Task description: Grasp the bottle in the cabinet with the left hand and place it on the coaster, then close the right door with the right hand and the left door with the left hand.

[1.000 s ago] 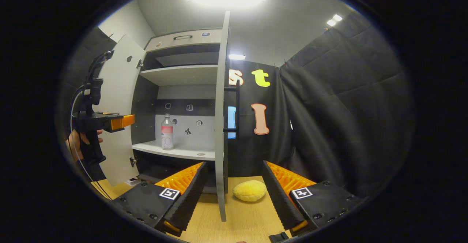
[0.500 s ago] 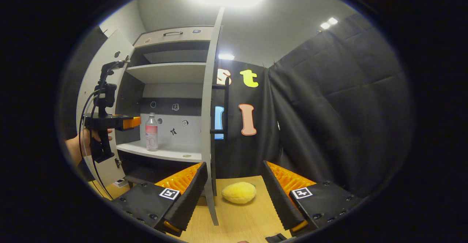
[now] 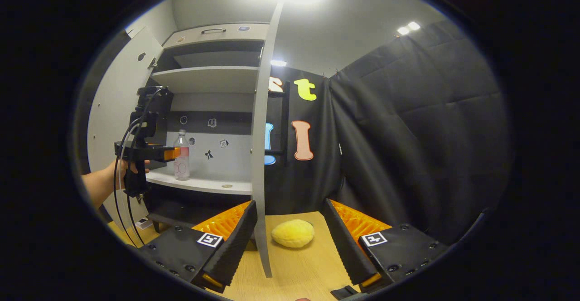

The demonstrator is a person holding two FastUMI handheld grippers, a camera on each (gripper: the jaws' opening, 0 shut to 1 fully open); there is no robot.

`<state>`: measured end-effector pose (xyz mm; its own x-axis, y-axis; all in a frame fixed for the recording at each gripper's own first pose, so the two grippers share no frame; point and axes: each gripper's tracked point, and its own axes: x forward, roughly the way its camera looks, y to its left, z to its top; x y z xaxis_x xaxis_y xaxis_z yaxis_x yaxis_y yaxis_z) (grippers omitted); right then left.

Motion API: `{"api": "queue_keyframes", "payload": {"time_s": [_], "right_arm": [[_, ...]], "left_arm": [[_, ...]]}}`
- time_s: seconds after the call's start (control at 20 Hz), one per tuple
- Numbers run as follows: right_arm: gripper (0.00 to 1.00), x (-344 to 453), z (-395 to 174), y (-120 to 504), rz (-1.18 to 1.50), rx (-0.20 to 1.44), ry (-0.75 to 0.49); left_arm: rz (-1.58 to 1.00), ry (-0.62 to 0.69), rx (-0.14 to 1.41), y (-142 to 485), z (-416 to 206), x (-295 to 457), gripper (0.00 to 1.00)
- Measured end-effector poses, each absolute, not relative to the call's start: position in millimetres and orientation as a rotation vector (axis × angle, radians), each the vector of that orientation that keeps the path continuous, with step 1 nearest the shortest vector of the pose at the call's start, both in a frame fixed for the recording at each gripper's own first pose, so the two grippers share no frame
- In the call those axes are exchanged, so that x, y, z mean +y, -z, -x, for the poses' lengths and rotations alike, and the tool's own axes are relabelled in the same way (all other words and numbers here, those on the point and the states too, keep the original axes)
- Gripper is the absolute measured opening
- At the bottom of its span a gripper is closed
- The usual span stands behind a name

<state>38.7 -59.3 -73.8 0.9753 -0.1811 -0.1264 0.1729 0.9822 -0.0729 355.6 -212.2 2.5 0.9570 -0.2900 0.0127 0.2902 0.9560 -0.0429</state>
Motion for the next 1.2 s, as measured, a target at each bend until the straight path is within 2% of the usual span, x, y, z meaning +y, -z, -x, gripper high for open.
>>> {"api": "queue_keyframes", "payload": {"time_s": [0.15, 0.2, 0.25, 0.3, 0.4, 0.45, 0.5, 0.55, 0.6, 0.65, 0.7, 0.75, 0.8, 0.95, 1.0, 1.15, 1.2], "right_arm": [[0.95, -59, -36, 81, 0.064, 0.152, 0.194], [0.92, -59, -36, 82, 0.057, 0.157, 0.199], [0.95, -58, -36, 81, 0.048, 0.159, 0.201], [0.95, -56, -36, 81, 0.041, 0.159, 0.204], [0.95, -57, -36, 85, 0.040, 0.170, 0.213], [0.95, -57, -35, 87, 0.042, 0.176, 0.215], [0.95, -56, -34, 88, 0.044, 0.181, 0.215], [0.95, -56, -34, 89, 0.046, 0.185, 0.214], [0.92, -56, -33, 89, 0.048, 0.187, 0.215], [0.92, -56, -34, 89, 0.049, 0.187, 0.213], [0.92, -56, -34, 89, 0.048, 0.188, 0.210], [0.92, -55, -34, 90, 0.046, 0.188, 0.205], [0.92, -55, -34, 88, 0.046, 0.185, 0.201], [0.92, -55, -34, 87, 0.044, 0.179, 0.181], [0.95, -54, -34, 86, 0.042, 0.178, 0.171], [0.92, -52, -35, 87, 0.037, 0.179, 0.140], [0.95, -53, -34, 85, 0.035, 0.176, 0.132]], "left_arm": [[0.042, 0.309, 0.009, 5, -369, -220, 0.88], [0.037, 0.309, 0.018, 9, -374, -223, 0.88], [0.034, 0.312, 0.021, 10, -380, -226, 0.88], [0.028, 0.318, 0.027, 13, -386, -230, 0.95], [0.013, 0.308, 0.035, 16, -398, -231, 0.95], [0.013, 0.306, 0.041, 18, -403, -231, 0.88], [0.018, 0.309, 0.049, 19, -407, -233, 0.95], [0.023, 0.312, 0.058, 22, -410, -232, 0.84], [0.023, 0.321, 0.067, 24, -411, -234, 0.81], [0.025, 0.329, 0.070, 28, -415, -237, 0.72], [0.023, 0.339, 0.071, 25, -411, -237, 0.69], [0.018, 0.340, 0.073, 25, -407, -236, 0.75], [0.018, 0.330, 0.069, 22, -405, -232, 0.67], [0.051, 0.314, 0.031, 9, -385, -221, 0.68], [0.061, 0.311, 0.021, 5, -377, -217, 0.68], [0.070, 0.301, 0.005, -1, -353, -207, 0.68], [0.069, 0.298, -0.001, -4, -345, -204, 0.68]]}}
